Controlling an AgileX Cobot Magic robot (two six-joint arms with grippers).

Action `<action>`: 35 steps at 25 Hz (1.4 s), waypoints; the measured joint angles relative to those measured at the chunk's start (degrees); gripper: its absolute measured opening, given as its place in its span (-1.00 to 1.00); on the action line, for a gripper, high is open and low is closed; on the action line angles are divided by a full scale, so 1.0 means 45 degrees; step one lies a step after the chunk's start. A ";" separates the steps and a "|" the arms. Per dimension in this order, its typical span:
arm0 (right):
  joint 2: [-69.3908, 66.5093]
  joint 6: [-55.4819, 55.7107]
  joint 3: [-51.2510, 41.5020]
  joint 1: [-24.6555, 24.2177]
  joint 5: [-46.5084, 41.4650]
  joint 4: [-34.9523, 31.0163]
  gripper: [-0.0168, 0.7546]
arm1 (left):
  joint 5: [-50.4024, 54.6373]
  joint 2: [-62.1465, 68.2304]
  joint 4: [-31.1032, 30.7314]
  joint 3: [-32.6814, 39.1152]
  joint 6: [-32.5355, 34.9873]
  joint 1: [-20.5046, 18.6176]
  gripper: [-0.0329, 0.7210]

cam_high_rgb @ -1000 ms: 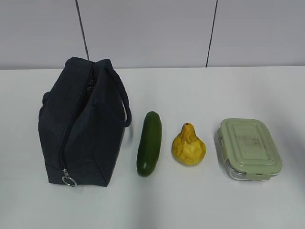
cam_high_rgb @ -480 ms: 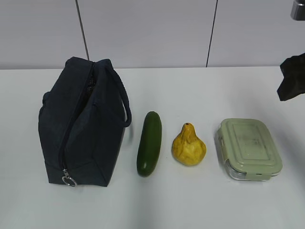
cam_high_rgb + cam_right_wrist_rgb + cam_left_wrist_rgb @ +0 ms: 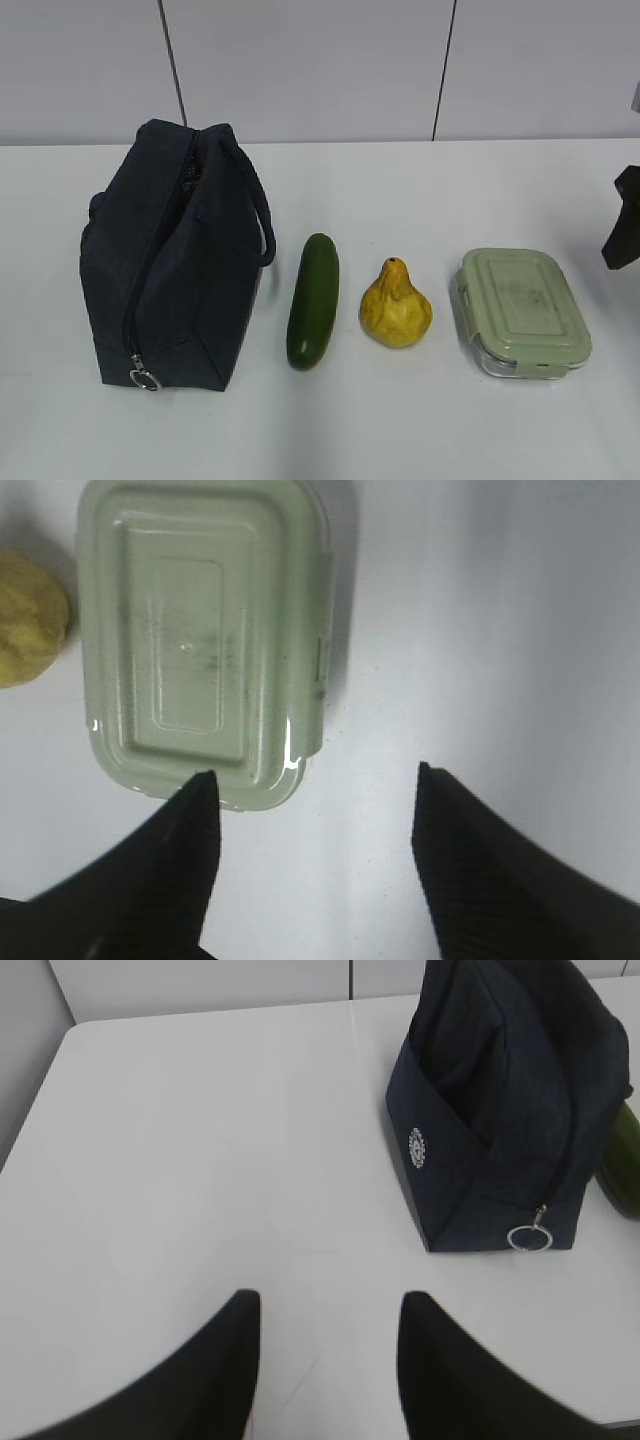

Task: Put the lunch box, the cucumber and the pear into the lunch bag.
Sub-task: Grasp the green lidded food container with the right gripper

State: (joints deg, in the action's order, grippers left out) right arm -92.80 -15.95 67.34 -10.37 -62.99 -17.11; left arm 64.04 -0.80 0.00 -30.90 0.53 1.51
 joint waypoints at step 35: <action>-0.2064 -0.4145 0.0000 -0.1247 0.0364 -0.3472 0.28 | 0.0000 0.0000 0.0000 0.0000 0.0000 0.0000 -0.18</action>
State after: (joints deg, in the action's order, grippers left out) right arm -102.09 -34.60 67.34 -15.98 -61.36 -32.73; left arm 64.04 -0.80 0.00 -30.90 0.53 1.51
